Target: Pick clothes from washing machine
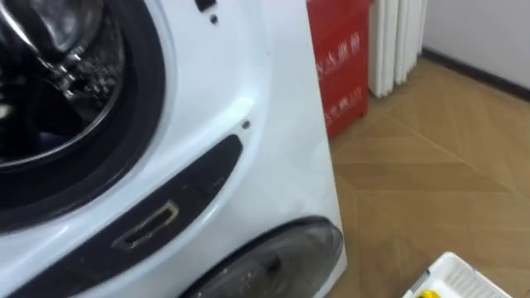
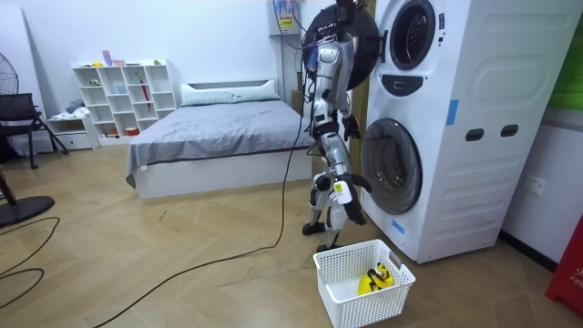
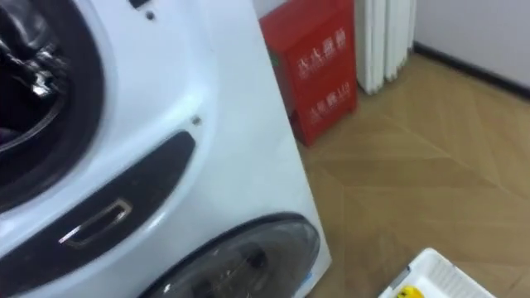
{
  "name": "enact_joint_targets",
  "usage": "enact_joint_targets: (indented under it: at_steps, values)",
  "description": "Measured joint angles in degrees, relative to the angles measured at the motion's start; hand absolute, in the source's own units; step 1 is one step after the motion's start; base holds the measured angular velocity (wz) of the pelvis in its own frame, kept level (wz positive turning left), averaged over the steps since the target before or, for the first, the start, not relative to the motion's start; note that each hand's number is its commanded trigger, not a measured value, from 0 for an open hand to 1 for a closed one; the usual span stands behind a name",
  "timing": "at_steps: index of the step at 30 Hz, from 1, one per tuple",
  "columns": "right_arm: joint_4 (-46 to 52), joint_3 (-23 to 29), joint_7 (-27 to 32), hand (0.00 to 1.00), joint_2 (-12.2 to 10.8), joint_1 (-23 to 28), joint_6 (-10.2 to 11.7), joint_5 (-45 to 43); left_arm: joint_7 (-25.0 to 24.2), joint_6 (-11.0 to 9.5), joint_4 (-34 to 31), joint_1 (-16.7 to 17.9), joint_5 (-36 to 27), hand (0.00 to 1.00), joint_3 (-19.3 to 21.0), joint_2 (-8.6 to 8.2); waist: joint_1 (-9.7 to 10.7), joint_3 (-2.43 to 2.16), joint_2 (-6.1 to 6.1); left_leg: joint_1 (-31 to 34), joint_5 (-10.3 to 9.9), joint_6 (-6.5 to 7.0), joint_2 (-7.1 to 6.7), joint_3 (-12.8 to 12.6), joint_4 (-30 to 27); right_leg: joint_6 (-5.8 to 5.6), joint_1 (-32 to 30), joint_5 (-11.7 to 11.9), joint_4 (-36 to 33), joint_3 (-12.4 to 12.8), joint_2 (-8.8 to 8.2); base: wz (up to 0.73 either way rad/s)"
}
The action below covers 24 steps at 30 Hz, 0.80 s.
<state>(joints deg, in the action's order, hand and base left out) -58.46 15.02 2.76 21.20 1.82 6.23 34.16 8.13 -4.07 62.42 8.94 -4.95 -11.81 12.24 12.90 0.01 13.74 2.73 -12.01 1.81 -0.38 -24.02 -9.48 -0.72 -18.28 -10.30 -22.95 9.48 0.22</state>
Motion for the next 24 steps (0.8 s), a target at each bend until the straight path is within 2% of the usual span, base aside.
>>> enact_joint_targets:
  at_steps: [1, 4, 5, 6, 7, 9, 10, 12, 13, 14, 16, 19, 21, 24]
  values:
    - [-0.1, 0.2, -0.1, 0.00, -0.5, 0.4, -0.1, 1.1, 0.0, 0.0, -0.4, 0.3, 0.0, 0.00, 0.2, -0.07, -0.1, 0.05, -0.39, -0.4, 0.0, 0.00, -0.02, 0.6, 0.0, 0.06, 0.5, -0.2, 0.0, -0.3, -0.10, 0.42]
    - [-1.9, 1.1, -0.4, 0.00, -3.7, 2.6, -0.4, 3.9, 0.0, 0.1, -0.6, 1.7, 0.1, 0.00, 0.6, -0.49, -1.0, 0.18, -2.63, -2.2, 0.0, -0.01, 0.35, 3.5, 0.0, 0.30, 3.6, -0.6, 1.2, -2.9, -0.42, 0.49]
    - [-2.9, 1.1, -0.5, 0.00, -5.2, 3.3, -0.8, 5.0, 0.0, 0.2, -0.7, 2.6, 0.1, 0.00, 1.4, -0.69, -1.0, -0.05, -3.78, -2.8, 0.0, -0.04, 0.65, 4.8, 0.0, 0.38, 5.2, -0.6, 2.3, -4.2, -0.44, 0.57]
    - [-4.9, 1.2, -0.9, 0.00, -6.6, 3.3, -1.0, 5.6, 0.0, 0.5, -0.7, 3.2, 0.1, 0.00, 2.8, -1.08, -1.0, -0.03, -4.98, -3.3, 0.1, -0.21, 0.92, 6.1, 0.1, 0.60, 6.8, -0.4, 3.7, -5.6, -0.51, 0.55]
    - [-6.0, 1.2, -1.1, 0.00, -7.2, 3.3, -1.2, 5.7, 0.0, 0.6, -0.7, 3.4, 0.1, 0.00, 3.2, -1.27, -1.1, -0.06, -5.47, -3.4, 0.1, -0.24, 1.05, 6.9, 0.0, 0.63, 7.6, -0.2, 4.4, -6.1, -0.49, 0.54]
    - [-9.0, 1.2, -2.2, 0.00, -9.2, 3.5, -2.3, 5.8, 0.1, 1.6, -0.5, 3.4, 0.1, 0.00, 5.2, -2.23, -2.2, -0.08, -7.62, -3.5, 0.2, -0.32, 1.32, 8.9, 0.0, 0.85, 9.5, 0.3, 6.4, -7.8, -0.49, 0.47]
    - [-9.5, 1.2, -2.3, 0.00, -9.6, 3.5, -2.6, 6.0, 0.1, 1.6, -0.5, 3.5, 0.1, 0.00, 5.4, -2.39, -2.5, -0.07, -8.08, -3.5, 0.2, -0.34, 1.35, 9.4, 0.0, 0.86, 10.0, 0.4, 6.9, -8.3, -0.56, 0.46]
    - [-11.0, 0.5, -2.5, 0.00, -10.6, 3.6, -3.2, 5.9, 0.1, 1.7, -0.6, 3.4, 0.3, 0.00, 5.6, -3.04, -3.1, -0.08, -9.64, -3.5, 0.2, -0.34, 1.27, 12.1, -0.1, 0.82, 12.1, 0.8, 8.9, -11.0, -1.00, 0.56]
    - [-11.4, 0.0, -2.6, 0.00, -10.8, 3.6, -3.3, 6.0, 0.2, 1.8, -0.6, 3.4, 0.4, 0.00, 5.6, -3.14, -3.4, -0.12, -9.91, -3.7, 0.2, -0.34, 1.24, 12.7, -0.1, 0.79, 12.7, 0.8, 9.4, -11.5, -1.05, 0.50]
    - [-12.4, -0.8, -2.7, 0.00, -11.2, 3.6, -3.4, 5.9, 0.2, 1.8, -0.6, 3.3, 0.1, 0.00, 5.6, -3.20, -4.2, 0.07, -10.96, -4.2, 0.2, -0.34, 1.23, 13.5, 0.0, 0.79, 14.1, 0.8, 10.3, -12.2, -1.11, 0.41]
    - [-12.9, -3.0, -3.7, 0.00, -12.0, 3.9, -4.0, 4.4, 0.2, 1.7, -0.6, 3.1, 0.2, 0.00, 7.0, -3.25, -5.4, -0.01, -12.33, -4.9, 0.2, -0.36, 1.19, 15.1, 0.1, 0.82, 16.2, 0.9, 11.8, -14.0, -1.28, 0.43]
    - [-12.8, -5.1, -5.2, 0.00, -12.4, 3.6, -4.5, 2.6, 0.2, 1.8, -0.5, 3.2, 0.1, 0.00, 8.4, -3.22, -6.7, -0.03, -13.13, -5.1, 0.2, -0.39, 1.09, 16.5, 0.2, 0.80, 17.7, 0.9, 13.1, -15.0, -1.36, 0.26]
    - [-12.9, -7.4, -5.5, 0.00, -12.5, 2.8, -4.7, 0.9, 0.2, 1.9, -0.6, 3.1, 0.4, 0.00, 10.0, -3.24, -8.8, 0.06, -13.77, -5.4, 0.2, -0.40, 1.07, 16.7, 0.2, 0.83, 18.5, 1.0, 13.4, -15.7, -1.41, 0.09]
    - [-13.2, -9.9, -6.2, 0.00, -12.5, 2.0, -4.9, -0.5, 0.3, 2.2, -0.6, 3.1, 0.7, 0.00, 12.0, -3.37, -10.4, 0.33, -13.91, -5.4, 0.2, -0.40, 1.04, 17.7, 0.2, 0.89, 18.9, 1.0, 13.5, -16.1, -1.42, 0.08]
